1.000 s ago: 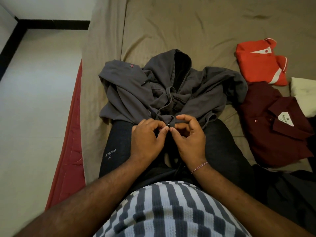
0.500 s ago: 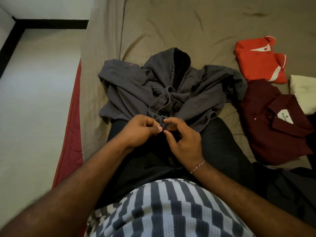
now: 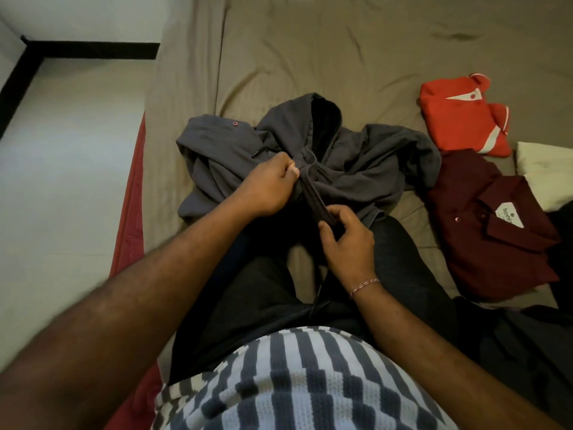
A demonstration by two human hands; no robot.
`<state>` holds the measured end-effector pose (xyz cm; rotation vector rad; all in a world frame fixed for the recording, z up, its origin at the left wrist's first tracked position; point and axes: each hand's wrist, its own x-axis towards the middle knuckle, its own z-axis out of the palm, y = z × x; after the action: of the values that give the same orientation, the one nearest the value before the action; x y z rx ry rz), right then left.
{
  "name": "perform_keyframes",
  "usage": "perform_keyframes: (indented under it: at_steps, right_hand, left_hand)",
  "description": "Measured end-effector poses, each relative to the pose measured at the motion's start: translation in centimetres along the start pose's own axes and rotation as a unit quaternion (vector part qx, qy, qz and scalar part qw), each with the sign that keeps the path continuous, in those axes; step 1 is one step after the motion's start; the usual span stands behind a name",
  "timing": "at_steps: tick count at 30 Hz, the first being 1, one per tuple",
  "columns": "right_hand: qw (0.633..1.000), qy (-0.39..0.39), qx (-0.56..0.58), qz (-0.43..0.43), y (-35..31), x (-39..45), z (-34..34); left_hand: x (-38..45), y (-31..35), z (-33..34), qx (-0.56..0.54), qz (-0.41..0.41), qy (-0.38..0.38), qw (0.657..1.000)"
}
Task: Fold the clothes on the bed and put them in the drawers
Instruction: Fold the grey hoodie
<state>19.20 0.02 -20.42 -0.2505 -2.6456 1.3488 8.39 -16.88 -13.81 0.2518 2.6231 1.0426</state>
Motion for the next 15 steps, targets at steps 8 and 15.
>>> perform_keyframes:
  at_steps: [8, 15]
  right_hand:
    - [0.995, 0.038, 0.07, 0.058, 0.7, 0.8, -0.2]
    - [0.988, 0.009, 0.122, 0.097, 1.0, 0.7, -0.1]
  left_hand:
    - [1.2, 0.2, -2.7, -0.202, 0.001, -0.087, 0.975]
    - [-3.5, -6.5, -1.7, 0.053, 0.095, 0.083, 0.991]
